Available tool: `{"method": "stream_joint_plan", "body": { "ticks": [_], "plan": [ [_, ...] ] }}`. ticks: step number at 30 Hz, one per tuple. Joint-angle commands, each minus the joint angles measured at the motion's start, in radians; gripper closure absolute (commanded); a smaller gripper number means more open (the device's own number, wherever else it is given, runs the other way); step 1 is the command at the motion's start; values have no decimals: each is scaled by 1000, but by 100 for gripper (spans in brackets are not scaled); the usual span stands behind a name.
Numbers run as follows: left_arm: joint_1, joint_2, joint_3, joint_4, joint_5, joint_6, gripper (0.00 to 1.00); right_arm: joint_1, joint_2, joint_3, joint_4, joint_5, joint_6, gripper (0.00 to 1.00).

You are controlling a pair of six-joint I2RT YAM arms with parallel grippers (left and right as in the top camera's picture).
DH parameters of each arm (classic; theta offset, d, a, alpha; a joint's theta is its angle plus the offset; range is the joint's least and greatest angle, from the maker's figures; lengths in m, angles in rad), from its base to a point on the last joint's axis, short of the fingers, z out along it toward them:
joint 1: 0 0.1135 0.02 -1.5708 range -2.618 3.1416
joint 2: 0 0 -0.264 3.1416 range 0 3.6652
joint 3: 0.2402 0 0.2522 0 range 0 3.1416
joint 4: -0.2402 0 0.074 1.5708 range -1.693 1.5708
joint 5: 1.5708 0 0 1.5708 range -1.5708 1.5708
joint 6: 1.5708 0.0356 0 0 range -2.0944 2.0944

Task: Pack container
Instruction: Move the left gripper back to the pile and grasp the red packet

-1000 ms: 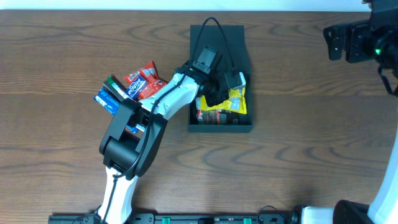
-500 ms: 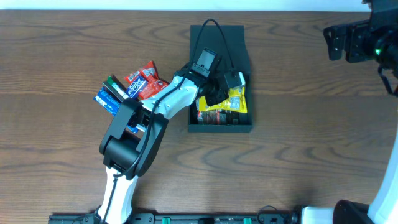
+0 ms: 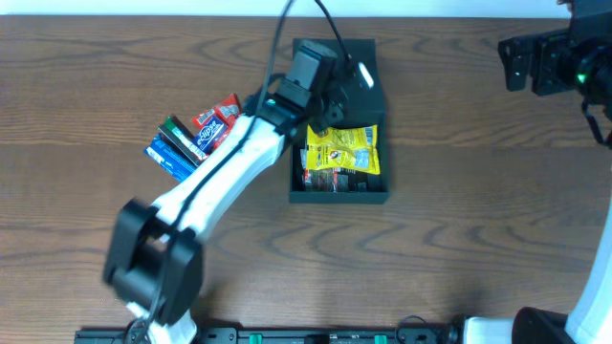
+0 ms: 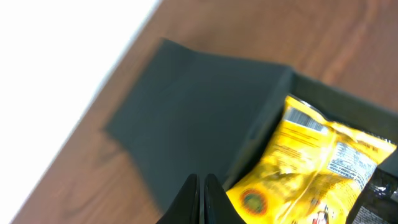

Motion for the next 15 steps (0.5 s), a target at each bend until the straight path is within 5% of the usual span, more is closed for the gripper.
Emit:
{"method": "stream_joint_plan", "body": {
  "ticks": [1, 4, 8, 15],
  "plan": [
    [20, -56, 15, -60, -195, -164, 94, -10, 5, -5, 6, -26, -11, 1],
    [79, -45, 15, -167, -311, -423, 94, -10, 5, -5, 16, -47, -11, 1],
    [167, 19, 15, -293, -263, -772, 94, -10, 5, -5, 27, -60, -11, 1],
    [205, 171, 15, -378, -244, -1097, 94, -10, 5, -5, 13, -61, -3, 1]
  ]
}}
